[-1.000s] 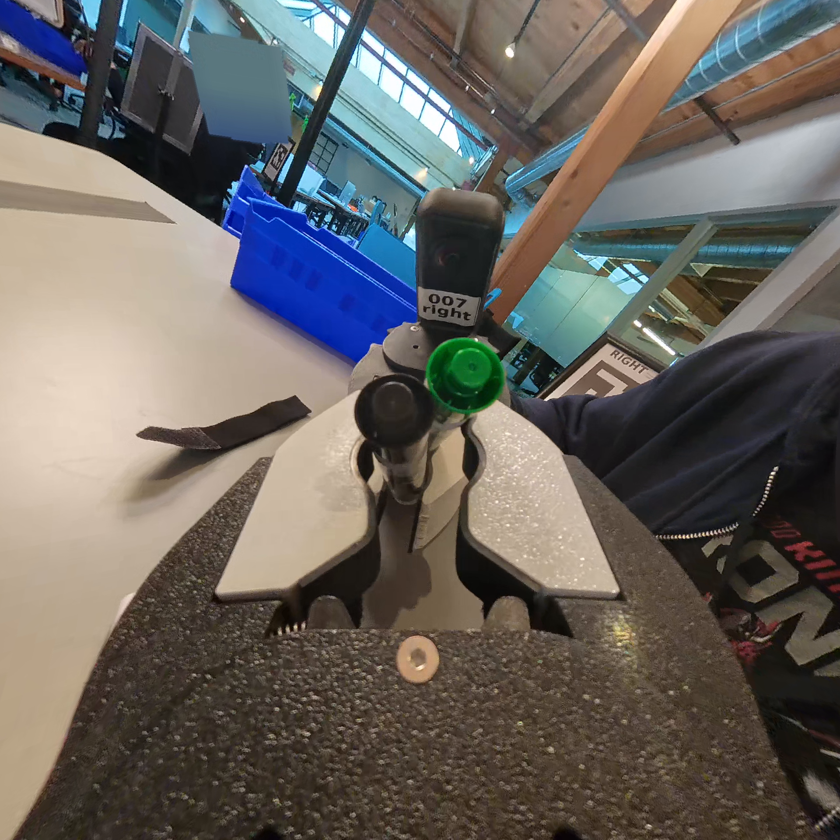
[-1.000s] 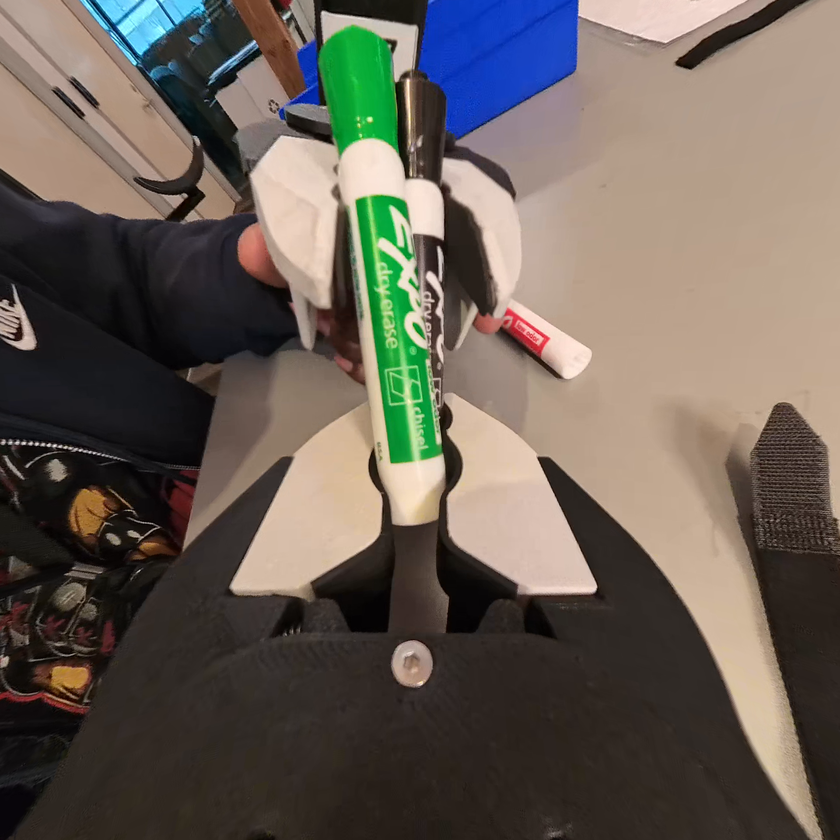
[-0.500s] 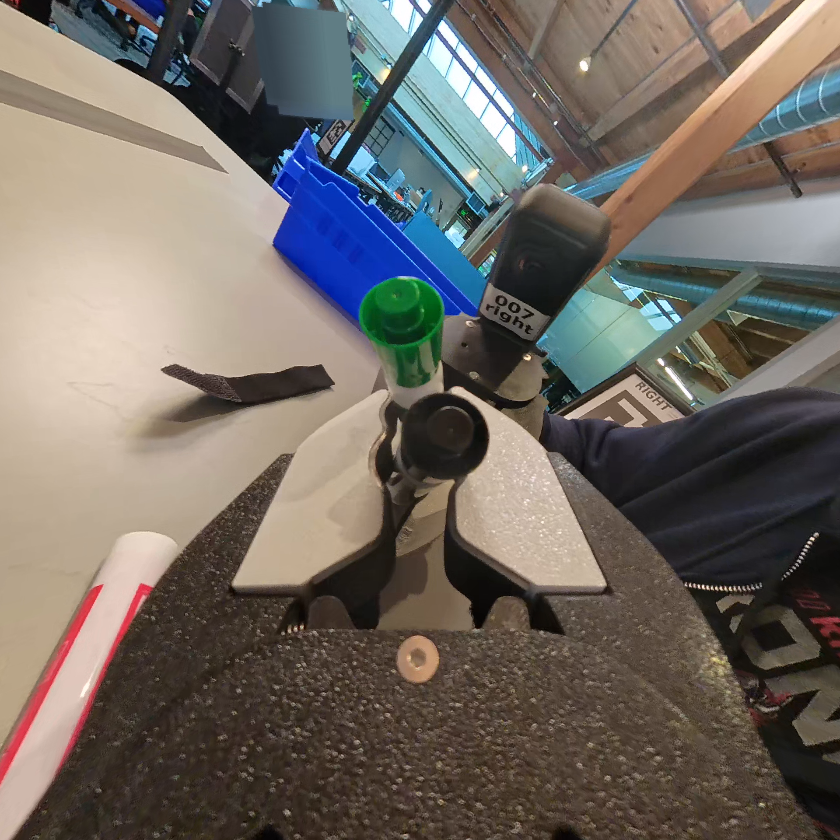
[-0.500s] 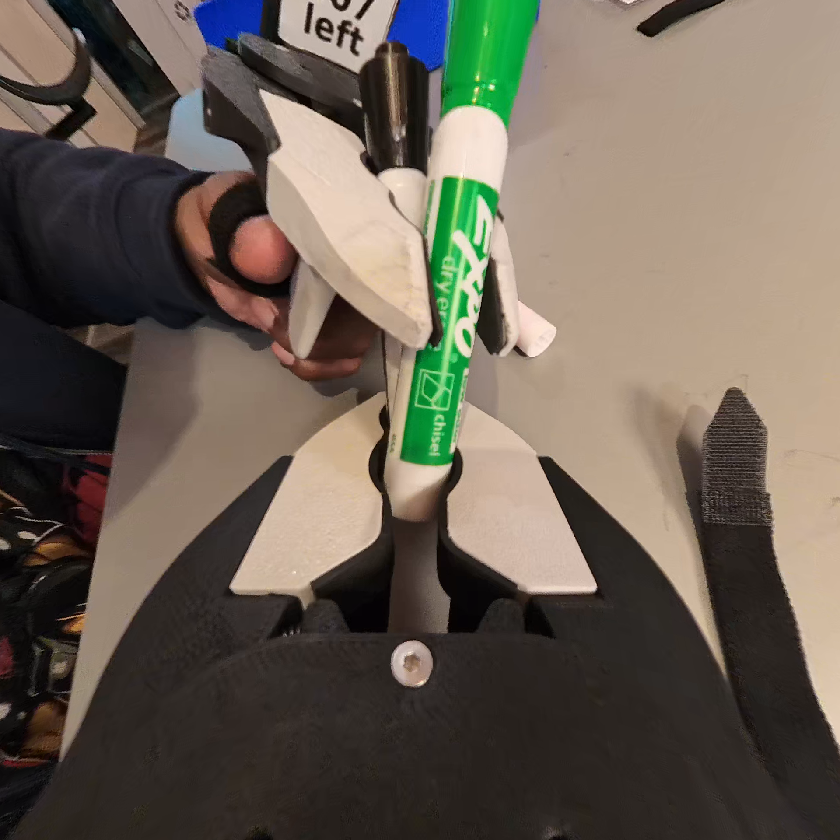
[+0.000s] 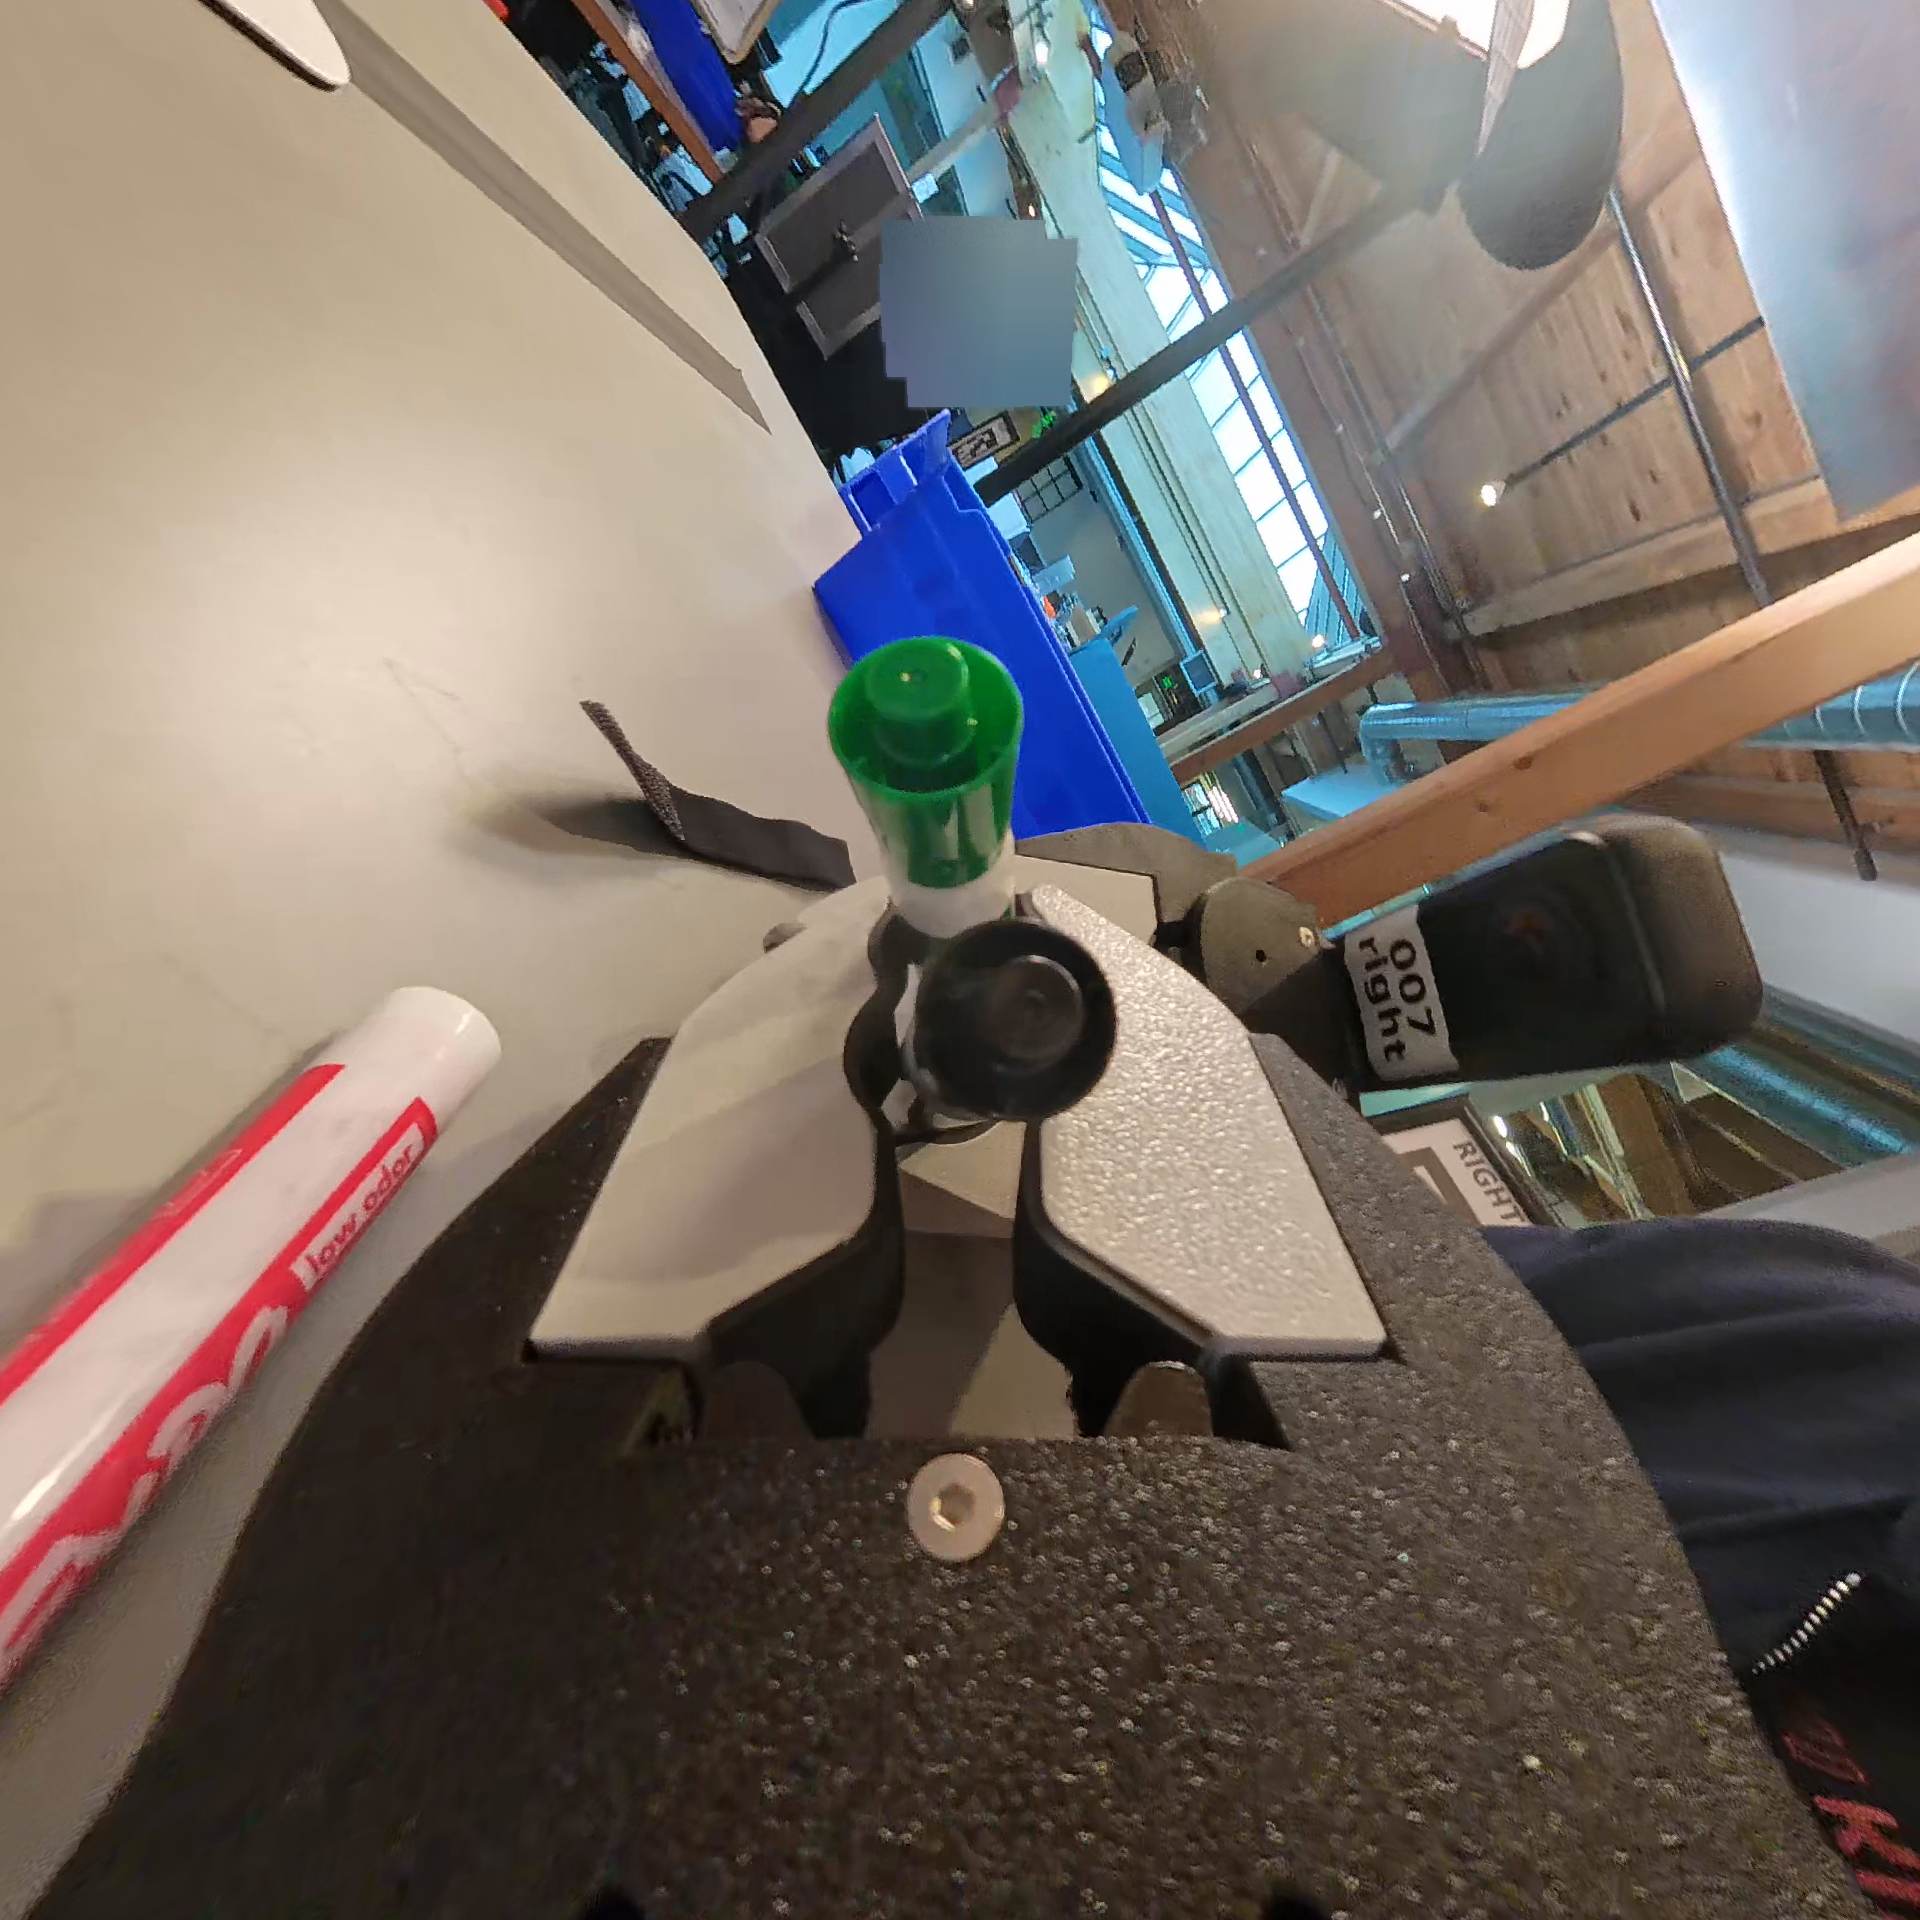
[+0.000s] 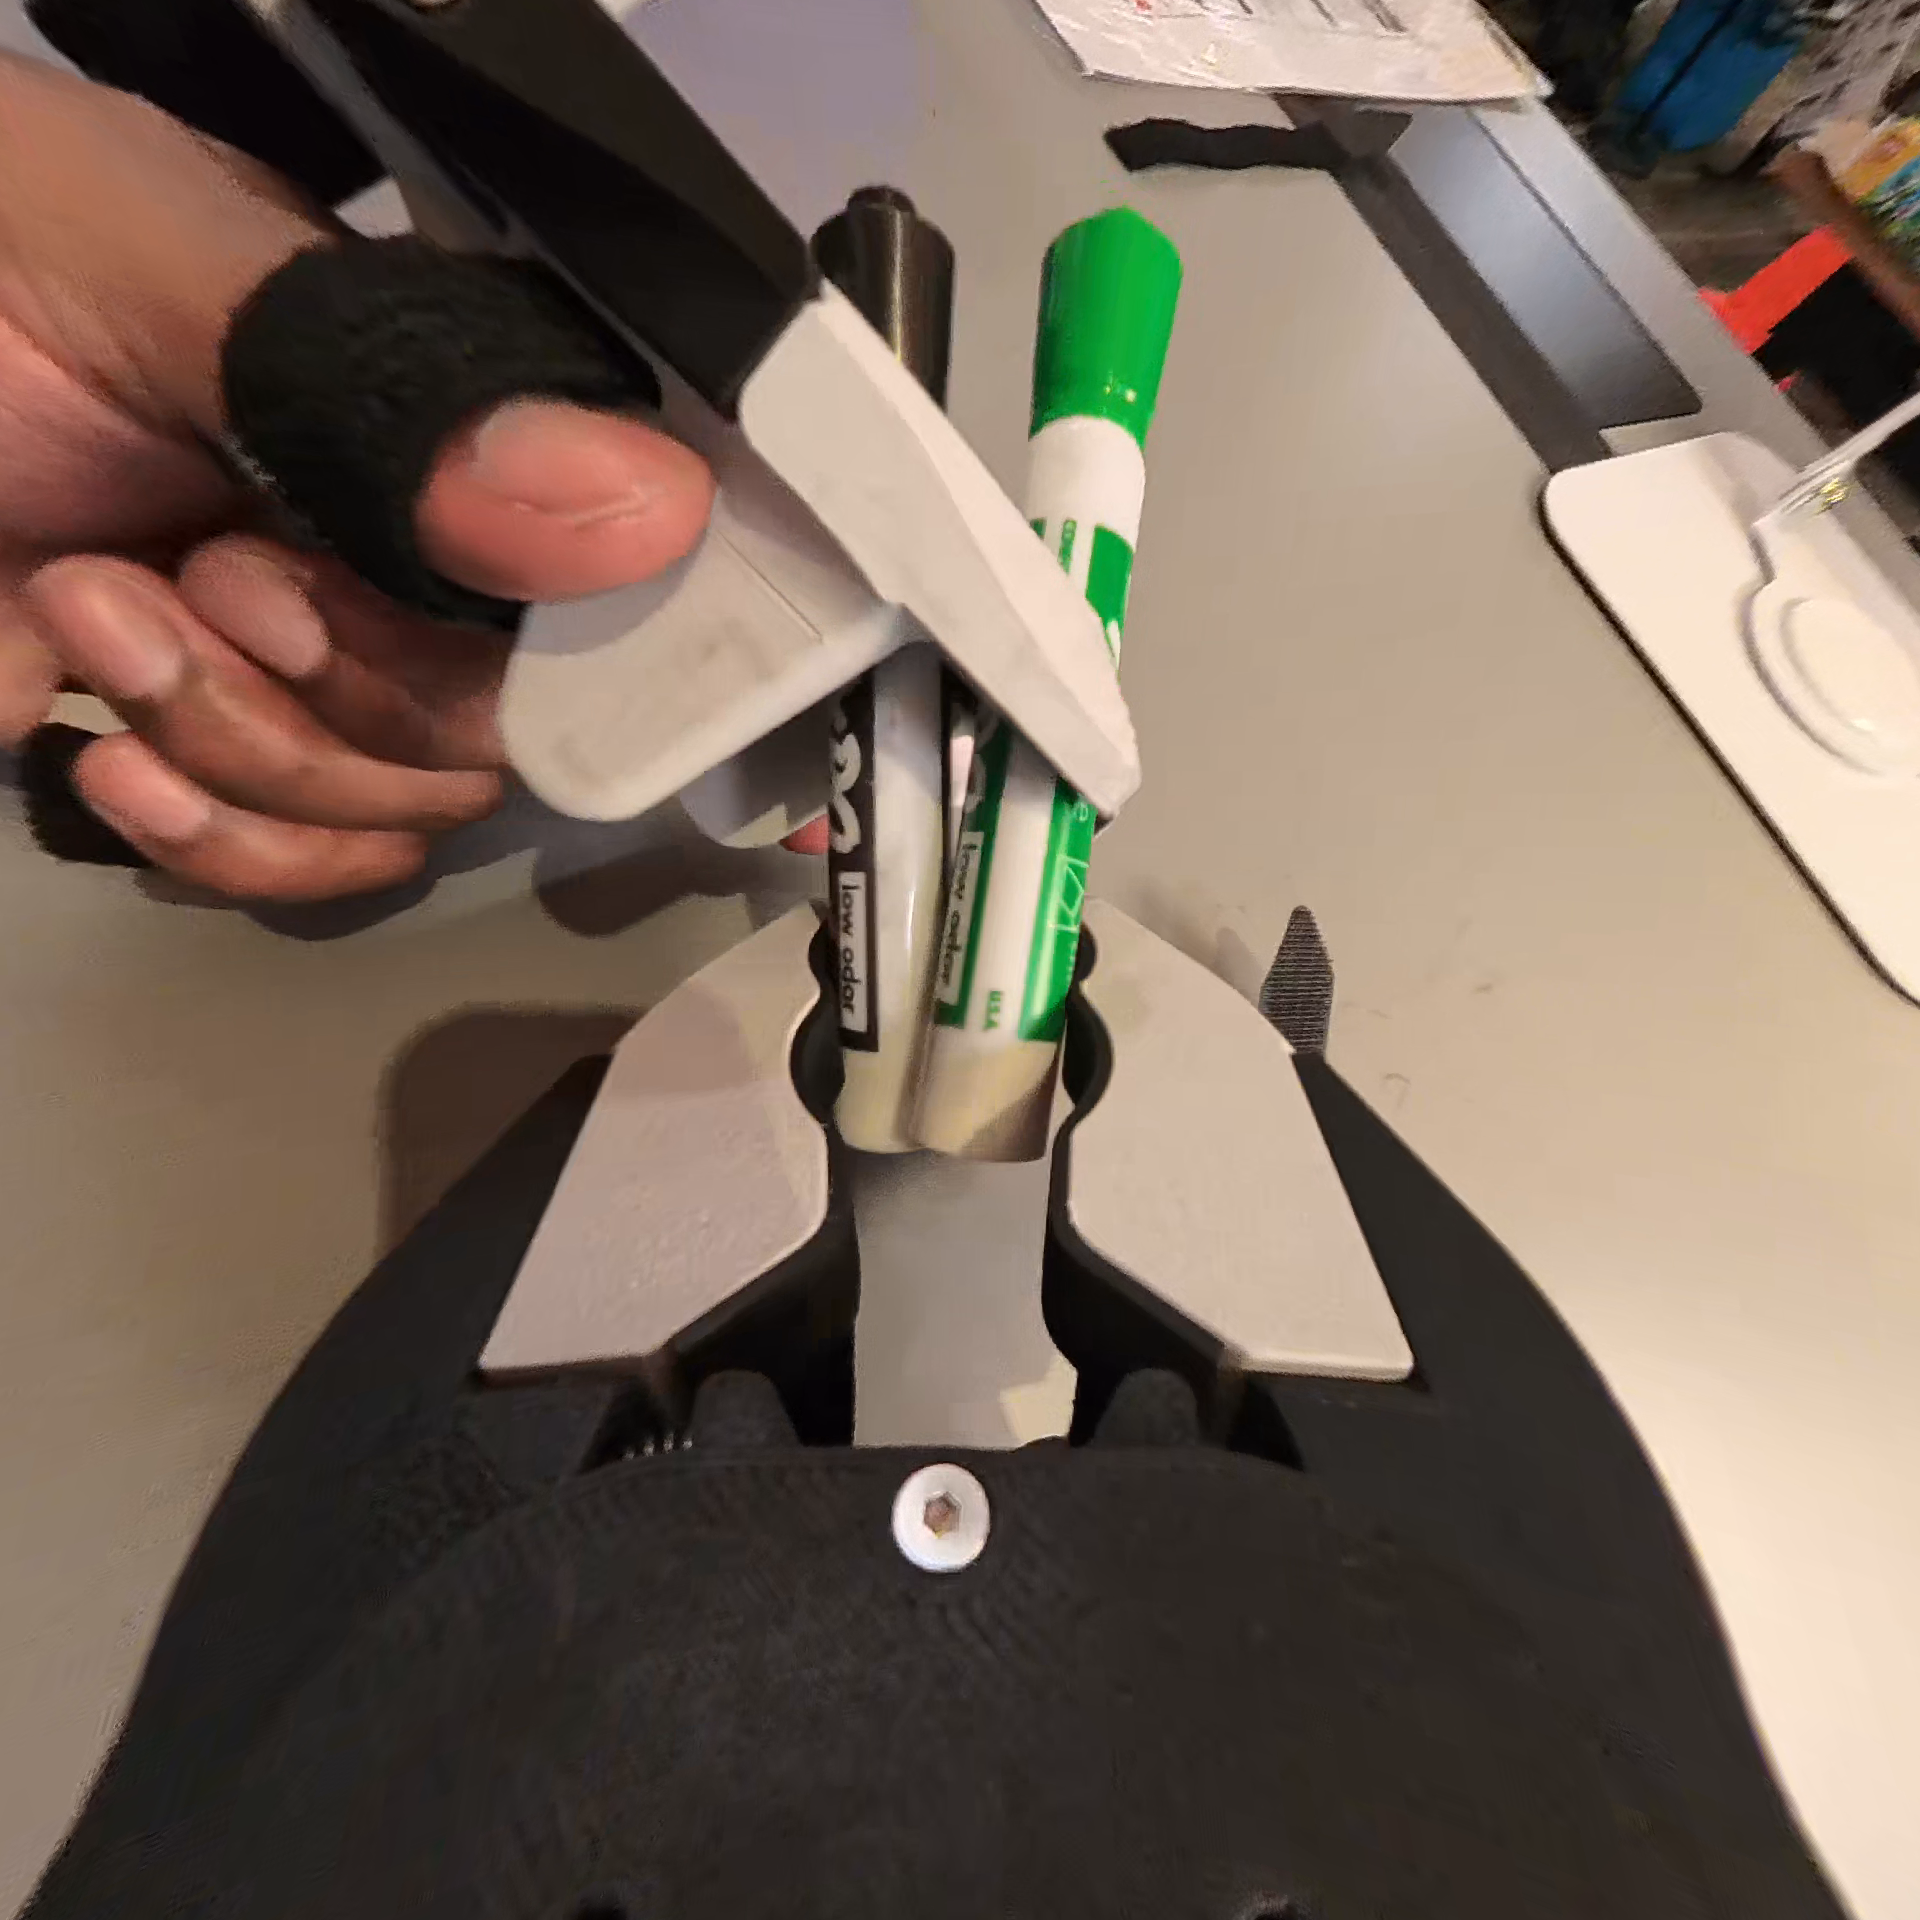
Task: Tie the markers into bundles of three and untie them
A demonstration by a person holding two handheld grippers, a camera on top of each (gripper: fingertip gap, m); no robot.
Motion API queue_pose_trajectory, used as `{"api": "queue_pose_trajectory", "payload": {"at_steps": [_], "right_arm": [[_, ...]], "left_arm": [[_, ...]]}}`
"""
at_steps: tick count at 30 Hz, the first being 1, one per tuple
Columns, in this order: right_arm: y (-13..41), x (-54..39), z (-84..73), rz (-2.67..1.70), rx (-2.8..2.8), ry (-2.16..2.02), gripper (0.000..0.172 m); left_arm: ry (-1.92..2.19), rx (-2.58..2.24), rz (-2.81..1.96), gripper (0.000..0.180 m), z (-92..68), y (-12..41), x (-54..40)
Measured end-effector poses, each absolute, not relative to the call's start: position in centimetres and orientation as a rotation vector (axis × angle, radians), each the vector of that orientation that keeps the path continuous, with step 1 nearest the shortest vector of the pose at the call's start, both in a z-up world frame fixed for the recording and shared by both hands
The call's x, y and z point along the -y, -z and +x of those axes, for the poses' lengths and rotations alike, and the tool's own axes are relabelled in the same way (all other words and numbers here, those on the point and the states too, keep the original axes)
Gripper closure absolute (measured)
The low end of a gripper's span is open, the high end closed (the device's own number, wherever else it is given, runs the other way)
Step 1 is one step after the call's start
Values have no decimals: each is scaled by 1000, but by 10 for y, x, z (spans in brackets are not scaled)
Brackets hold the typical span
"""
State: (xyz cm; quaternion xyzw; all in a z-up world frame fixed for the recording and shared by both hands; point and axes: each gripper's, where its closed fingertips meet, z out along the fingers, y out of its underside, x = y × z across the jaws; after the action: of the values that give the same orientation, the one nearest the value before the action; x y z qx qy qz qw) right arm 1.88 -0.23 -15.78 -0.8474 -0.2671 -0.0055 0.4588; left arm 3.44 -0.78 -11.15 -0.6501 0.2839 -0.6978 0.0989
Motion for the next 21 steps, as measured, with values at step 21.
{"api": "queue_pose_trajectory", "payload": {"at_steps": [21], "right_arm": [[173,-4,27,-2138,731,310,126]], "left_arm": [[1902,-691,-1969,160,36,119,23]]}}
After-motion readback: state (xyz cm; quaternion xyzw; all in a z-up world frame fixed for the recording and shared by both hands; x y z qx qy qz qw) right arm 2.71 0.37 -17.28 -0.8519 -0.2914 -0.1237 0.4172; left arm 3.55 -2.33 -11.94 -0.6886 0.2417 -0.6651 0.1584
